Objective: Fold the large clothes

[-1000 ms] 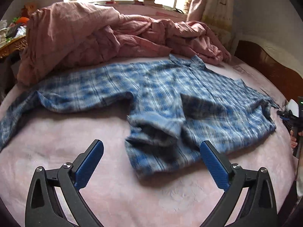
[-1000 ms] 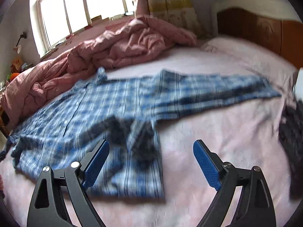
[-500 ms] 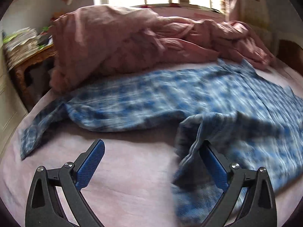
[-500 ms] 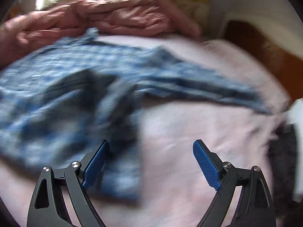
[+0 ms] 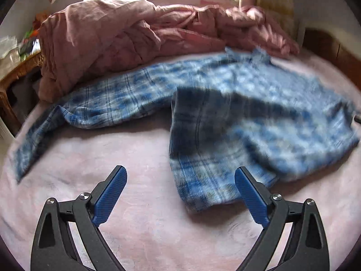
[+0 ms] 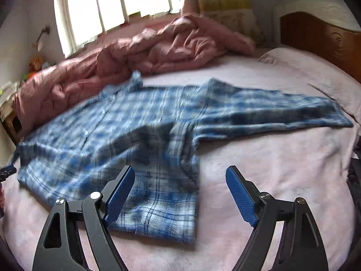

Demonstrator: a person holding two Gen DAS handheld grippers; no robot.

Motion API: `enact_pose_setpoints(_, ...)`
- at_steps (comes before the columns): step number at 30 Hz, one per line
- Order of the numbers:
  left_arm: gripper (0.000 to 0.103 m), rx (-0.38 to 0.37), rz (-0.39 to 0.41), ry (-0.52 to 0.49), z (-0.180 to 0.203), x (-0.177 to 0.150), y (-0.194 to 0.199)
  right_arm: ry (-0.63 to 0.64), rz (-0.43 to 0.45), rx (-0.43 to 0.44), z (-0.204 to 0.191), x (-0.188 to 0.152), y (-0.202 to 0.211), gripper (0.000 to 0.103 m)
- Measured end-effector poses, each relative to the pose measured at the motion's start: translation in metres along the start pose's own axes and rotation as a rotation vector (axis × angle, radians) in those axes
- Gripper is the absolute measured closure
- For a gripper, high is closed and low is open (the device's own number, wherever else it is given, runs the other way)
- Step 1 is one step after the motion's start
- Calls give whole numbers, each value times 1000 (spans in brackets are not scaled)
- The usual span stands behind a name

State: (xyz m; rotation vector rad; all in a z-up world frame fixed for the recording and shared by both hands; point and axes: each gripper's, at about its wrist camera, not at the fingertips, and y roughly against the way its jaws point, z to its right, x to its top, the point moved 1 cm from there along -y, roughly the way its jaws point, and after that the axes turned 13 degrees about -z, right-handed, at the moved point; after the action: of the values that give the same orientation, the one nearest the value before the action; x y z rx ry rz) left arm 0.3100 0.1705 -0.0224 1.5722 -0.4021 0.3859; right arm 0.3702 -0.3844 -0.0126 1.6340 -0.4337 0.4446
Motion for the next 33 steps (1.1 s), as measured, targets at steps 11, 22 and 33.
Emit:
enact_pose_setpoints(11, 8, -129, -41, 191, -13, -27, 0, -162, -89, 79, 20, -35, 10, 28)
enact_pose_setpoints(22, 97, -326, -3, 356, -25, -35, -16, -138, -117, 117, 14, -43, -6, 96)
enact_pose_setpoints(33, 96, -94, 68, 215, -9, -33, 22, -144, 12, 16, 24, -35, 33, 97)
